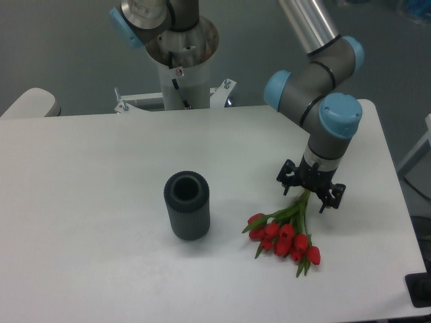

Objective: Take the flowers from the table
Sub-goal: 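Lower the gripper onto the stems and close it around them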

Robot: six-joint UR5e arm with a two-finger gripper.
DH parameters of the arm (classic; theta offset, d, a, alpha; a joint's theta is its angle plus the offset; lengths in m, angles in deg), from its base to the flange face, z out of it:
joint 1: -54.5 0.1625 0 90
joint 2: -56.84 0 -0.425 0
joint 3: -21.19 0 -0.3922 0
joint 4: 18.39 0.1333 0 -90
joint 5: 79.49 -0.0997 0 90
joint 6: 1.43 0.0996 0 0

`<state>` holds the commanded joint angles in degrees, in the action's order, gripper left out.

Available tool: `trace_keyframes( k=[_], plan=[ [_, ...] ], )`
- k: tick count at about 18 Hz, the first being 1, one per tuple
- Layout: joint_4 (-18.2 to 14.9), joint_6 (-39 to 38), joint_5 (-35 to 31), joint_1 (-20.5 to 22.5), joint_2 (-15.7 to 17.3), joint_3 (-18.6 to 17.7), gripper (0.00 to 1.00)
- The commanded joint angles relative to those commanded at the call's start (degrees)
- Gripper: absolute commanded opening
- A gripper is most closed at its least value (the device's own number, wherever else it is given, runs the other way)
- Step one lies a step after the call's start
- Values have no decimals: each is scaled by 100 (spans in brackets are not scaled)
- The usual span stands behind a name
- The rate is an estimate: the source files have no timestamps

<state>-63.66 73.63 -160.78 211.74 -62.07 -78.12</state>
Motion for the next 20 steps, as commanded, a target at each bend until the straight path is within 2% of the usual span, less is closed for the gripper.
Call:
trace_keyframes(
  k=[12,19,20],
  plan=[
    [168,-9,9,-61,-132,-184,100],
    [168,-9,9,-167,-202,-150,100],
    [168,-17,9,-167,-202,-132,97]
  ],
)
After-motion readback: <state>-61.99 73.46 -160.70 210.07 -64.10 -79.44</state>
